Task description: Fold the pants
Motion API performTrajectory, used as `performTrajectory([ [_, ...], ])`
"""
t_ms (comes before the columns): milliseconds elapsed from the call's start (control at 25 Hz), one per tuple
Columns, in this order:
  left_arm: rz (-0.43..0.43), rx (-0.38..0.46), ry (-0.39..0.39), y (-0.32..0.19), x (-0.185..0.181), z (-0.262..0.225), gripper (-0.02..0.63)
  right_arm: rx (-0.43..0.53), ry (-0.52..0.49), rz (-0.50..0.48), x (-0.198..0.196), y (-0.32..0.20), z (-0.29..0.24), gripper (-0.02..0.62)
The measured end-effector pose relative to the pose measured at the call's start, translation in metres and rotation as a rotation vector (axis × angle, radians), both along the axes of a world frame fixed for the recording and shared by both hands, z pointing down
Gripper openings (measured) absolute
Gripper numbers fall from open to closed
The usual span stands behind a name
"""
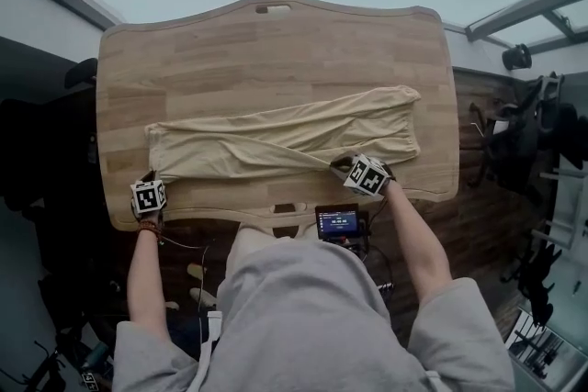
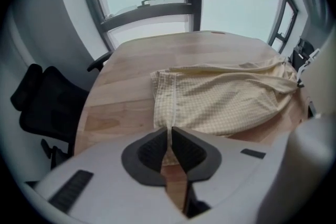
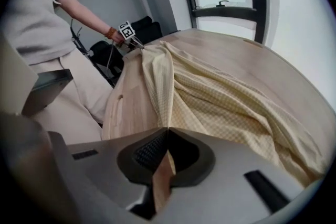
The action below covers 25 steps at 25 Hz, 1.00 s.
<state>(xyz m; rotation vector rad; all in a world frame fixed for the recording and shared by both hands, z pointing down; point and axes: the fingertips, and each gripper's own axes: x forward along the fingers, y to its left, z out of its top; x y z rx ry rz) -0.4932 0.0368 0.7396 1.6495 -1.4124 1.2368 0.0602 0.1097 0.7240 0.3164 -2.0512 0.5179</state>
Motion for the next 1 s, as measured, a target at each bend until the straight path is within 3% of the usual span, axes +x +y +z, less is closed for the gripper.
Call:
performTrajectory([
  [120, -0.034, -0.005, -0.075, 0.006, -0.029, -0.005, 0.058, 0.041, -0.003, -0.119, -0.02, 0.012, -0.009, 0.022],
  [160, -0.023, 0.009, -0.095, 0.006, -0.032, -0.009, 0.082, 0.047, 0.005, -0.145, -0.019, 0.016, -0.008, 0.064],
  [280, 0.121, 0.103, -0.103, -0.011, 0.0, -0.022, 0.104, 0.03, 0.054, -0.121, 0.015, 0.022, -0.002, 0.13],
  [400, 0.406, 0.178, -0.091, -0.039, 0.071, -0.036, 0.105, 0.009, 0.109, -0.079, 0.046, 0.024, 0.007, 0.135],
  [600, 1.048, 0.215, -0.19, -0.063, 0.197, -0.032, 0.109, 0.005, 0.117, -0.148, 0.042, 0.039, 0.013, 0.14],
  [680, 1.255, 0.184, -0.219, -0.064, 0.235, -0.021, 0.109, 0.024, 0.117, -0.152, 0.039, 0.04, 0.013, 0.14],
  [720, 1.317, 0.148, -0.224, -0.064, 0.244, -0.014, 0.116, 0.038, 0.121, -0.153, 0.037, 0.038, 0.014, 0.14],
  [880, 1.373, -0.118, -0.166, -0.051, 0.254, 0.013, 0.164, 0.073, 0.142, -0.156, 0.039, 0.028, 0.022, 0.14],
  [960, 1.401, -0.165, -0.182, -0.044, 0.257, 0.018, 0.142, 0.068, 0.143, -0.161, 0.041, 0.028, 0.025, 0.114],
  [1000, 1.409, -0.148, -0.208, -0.044, 0.256, 0.016, 0.117, 0.07, 0.138, -0.163, 0.041, 0.029, 0.024, 0.063],
])
